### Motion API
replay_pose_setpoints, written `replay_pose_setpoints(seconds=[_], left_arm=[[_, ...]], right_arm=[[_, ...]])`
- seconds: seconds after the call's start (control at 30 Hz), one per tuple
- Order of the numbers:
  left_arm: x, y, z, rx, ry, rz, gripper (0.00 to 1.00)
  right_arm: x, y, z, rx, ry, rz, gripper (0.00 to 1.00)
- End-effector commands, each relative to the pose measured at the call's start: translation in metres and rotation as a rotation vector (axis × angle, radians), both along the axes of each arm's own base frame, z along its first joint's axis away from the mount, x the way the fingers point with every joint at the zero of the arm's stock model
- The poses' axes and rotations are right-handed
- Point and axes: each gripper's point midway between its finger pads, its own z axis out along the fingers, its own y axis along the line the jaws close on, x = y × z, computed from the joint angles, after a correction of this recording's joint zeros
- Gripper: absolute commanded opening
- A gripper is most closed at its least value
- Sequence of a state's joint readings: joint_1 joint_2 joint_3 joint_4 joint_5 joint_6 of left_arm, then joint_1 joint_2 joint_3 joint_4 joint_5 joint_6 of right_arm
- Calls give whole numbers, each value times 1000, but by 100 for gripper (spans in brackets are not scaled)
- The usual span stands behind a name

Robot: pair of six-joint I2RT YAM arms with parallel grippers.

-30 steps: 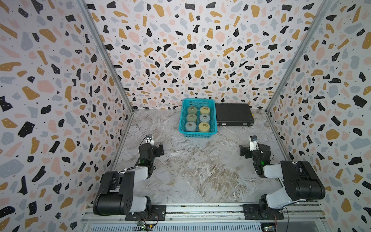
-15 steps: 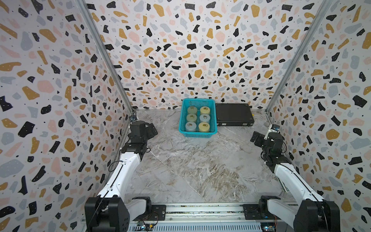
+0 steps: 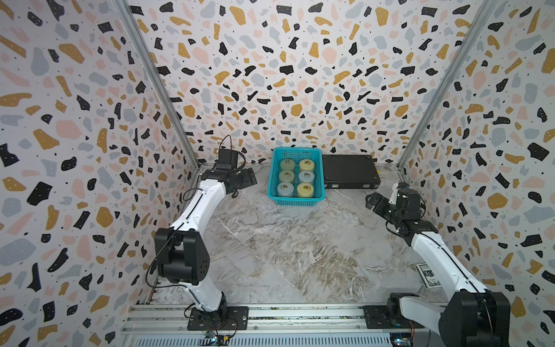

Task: Take the tea canister out of the basket
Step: Move the basket to the center of the board.

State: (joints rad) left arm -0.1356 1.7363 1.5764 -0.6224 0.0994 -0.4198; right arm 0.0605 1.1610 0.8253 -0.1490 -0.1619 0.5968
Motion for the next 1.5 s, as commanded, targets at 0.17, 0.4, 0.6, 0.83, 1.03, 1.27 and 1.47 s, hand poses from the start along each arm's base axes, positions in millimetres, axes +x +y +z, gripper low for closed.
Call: replay_pose_setpoints(seconds=[0.17, 0.4, 0.6, 0.83, 1.03, 1.27, 1.47], left_arm=[[13, -55, -28, 33, 115, -183, 81], [42, -77, -46, 44, 157, -232, 68], [63, -75, -78, 123, 212, -245, 61], [71, -84, -114, 103, 267, -265, 53], [66, -90, -124, 114, 284, -282, 31], [44, -90, -117, 101, 281, -290, 15], [15, -96, -106, 61, 276, -298, 7]], right_arm=[[-10, 62, 30, -33, -41, 251, 99], [-24, 93, 39, -131, -23, 375, 99], [-39, 104, 51, -140, -37, 415, 99], [-47, 99, 61, -171, -38, 406, 99], [-54, 92, 59, -178, -29, 384, 99], [-53, 93, 57, -163, -33, 373, 99], [-53, 93, 54, -151, -33, 366, 99]])
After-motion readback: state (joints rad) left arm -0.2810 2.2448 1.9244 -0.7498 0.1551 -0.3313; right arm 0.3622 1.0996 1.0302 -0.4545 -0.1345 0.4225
